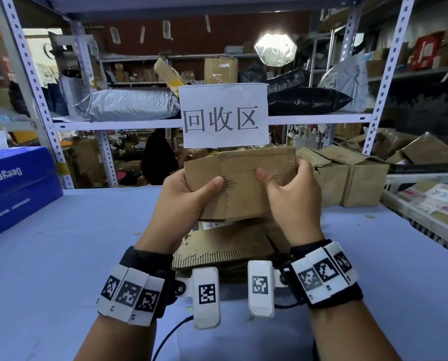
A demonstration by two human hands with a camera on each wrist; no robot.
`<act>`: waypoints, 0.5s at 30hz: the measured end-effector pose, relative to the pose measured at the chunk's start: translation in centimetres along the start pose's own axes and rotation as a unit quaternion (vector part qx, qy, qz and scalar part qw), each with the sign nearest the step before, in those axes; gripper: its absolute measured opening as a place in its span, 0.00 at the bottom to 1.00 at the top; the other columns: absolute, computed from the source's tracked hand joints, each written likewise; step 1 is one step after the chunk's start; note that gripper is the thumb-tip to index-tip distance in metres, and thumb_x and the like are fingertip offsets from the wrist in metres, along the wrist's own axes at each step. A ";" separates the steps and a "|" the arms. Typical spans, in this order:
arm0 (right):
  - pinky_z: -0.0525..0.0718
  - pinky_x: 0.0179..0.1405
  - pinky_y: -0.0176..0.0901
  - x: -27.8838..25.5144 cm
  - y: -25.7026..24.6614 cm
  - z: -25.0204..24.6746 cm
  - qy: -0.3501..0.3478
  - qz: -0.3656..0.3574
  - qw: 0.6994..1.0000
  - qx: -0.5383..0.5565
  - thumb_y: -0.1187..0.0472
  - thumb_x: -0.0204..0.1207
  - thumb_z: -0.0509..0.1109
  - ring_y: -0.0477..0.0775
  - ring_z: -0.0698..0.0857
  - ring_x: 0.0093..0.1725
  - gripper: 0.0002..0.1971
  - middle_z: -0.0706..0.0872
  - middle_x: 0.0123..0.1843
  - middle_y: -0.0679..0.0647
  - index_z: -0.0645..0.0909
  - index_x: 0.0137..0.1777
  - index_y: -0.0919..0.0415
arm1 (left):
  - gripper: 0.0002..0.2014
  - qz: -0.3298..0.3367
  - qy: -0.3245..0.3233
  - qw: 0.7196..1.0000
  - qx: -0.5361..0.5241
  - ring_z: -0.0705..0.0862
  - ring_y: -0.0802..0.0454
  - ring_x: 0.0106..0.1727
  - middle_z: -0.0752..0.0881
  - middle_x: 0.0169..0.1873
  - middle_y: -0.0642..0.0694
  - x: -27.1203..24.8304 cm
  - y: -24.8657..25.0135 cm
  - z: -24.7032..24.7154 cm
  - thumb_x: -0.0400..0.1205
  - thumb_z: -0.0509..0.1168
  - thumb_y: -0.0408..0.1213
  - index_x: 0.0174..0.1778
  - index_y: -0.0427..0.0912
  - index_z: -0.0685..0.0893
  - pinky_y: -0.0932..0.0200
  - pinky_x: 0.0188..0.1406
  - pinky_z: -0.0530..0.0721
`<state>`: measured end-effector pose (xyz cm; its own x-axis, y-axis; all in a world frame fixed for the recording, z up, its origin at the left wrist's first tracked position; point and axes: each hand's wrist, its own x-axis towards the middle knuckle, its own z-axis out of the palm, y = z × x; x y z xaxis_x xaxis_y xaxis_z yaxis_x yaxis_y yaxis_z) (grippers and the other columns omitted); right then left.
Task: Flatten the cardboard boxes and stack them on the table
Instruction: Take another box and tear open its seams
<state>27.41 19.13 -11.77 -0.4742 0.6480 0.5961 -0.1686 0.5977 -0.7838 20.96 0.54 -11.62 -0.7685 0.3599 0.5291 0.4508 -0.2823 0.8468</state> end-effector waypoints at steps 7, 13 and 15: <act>0.76 0.52 0.43 0.5 0.1 -0.3 0.010 -0.036 0.999 -0.031 0.46 0.81 0.70 0.54 0.84 0.57 0.23 0.84 0.56 0.46 0.76 0.70 0.59 | 0.11 0.017 0.020 1.000 0.002 0.93 0.48 0.53 0.94 0.51 0.46 -0.1 -0.1 0.3 0.80 0.76 0.37 0.57 0.42 0.89 0.56 0.48 0.91; 0.75 0.55 0.43 0.2 0.3 -0.3 -0.039 -0.034 0.999 -0.013 0.35 0.80 0.63 0.54 0.82 0.65 0.32 0.83 0.65 0.50 0.72 0.75 0.58 | 0.10 0.011 0.037 0.999 0.023 0.94 0.48 0.52 0.94 0.50 0.48 0.0 -0.1 0.0 0.80 0.76 0.39 0.56 0.45 0.88 0.43 0.48 0.91; 0.79 0.57 0.45 -0.1 0.0 -0.1 -0.070 -0.022 0.997 -0.008 0.25 0.67 0.69 0.49 0.80 0.64 0.45 0.80 0.66 0.47 0.69 0.76 0.57 | 0.10 0.008 0.034 0.999 0.026 0.94 0.48 0.52 0.94 0.51 0.48 -0.1 -0.1 0.1 0.81 0.77 0.39 0.56 0.45 0.88 0.39 0.49 0.91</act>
<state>27.55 19.13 -11.83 -0.5824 0.5501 0.5985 -0.1781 0.6320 -0.7542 21.04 0.61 -11.74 -0.7891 0.2939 0.5394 0.4855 -0.2396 0.8408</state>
